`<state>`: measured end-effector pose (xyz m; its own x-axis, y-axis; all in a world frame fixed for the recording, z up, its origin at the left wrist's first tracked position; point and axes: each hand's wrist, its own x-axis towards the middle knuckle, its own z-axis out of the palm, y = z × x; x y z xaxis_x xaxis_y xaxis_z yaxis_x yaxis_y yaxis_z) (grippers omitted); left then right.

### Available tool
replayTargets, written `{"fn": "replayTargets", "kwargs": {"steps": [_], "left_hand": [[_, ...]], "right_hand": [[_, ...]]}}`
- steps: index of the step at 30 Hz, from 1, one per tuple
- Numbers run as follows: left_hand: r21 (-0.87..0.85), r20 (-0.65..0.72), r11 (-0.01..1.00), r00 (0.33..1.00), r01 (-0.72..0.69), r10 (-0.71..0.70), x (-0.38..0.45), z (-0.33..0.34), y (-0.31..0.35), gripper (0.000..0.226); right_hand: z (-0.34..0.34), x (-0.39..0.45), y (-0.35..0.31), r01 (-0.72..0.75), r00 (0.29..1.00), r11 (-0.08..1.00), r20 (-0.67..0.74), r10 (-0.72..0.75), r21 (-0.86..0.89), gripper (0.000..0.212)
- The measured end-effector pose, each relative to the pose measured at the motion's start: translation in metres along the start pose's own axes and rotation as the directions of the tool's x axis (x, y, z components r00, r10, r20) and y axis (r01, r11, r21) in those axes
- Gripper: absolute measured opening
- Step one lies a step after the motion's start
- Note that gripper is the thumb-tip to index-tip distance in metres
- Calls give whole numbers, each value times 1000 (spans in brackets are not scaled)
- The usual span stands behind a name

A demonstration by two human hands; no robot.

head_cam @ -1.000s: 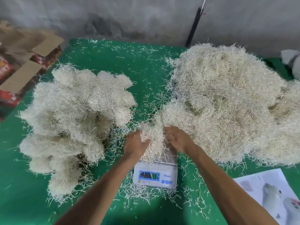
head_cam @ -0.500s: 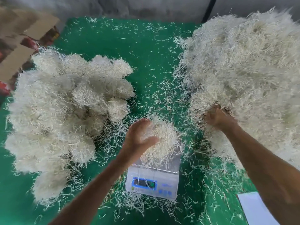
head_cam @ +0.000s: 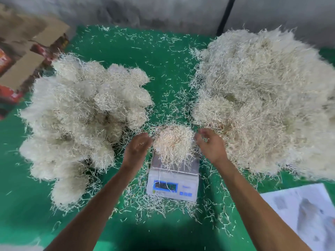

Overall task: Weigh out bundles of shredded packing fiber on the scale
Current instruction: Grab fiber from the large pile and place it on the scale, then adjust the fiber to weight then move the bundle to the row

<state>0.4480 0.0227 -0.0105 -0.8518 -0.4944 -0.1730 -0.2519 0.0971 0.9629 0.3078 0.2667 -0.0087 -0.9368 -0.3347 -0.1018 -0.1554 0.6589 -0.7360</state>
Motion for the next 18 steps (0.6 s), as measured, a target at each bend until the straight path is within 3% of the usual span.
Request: {"fn": "replayTargets", "kwargs": {"steps": [4, 9, 12, 18], "left_hand": [[-49, 32, 995, 996, 86, -84, -18, -20, -6, 24], [65, 76, 990, 989, 125, -130, -29, -23, -11, 29], [66, 78, 992, 991, 105, -110, -36, -21, -14, 24], [15, 63, 992, 990, 125, -126, -43, -17, -15, 37]], "right_hand": [[4, -46, -4, -41, 998, 992, -32, 45, 116, 57], [9, -74, -4, -107, 993, 988, -36, 111, 109, 56], [13, -78, -6, -104, 993, 983, -48, 112, 150, 57], [23, -82, -3, -105, 992, 977, -50, 115, 184, 56]]}}
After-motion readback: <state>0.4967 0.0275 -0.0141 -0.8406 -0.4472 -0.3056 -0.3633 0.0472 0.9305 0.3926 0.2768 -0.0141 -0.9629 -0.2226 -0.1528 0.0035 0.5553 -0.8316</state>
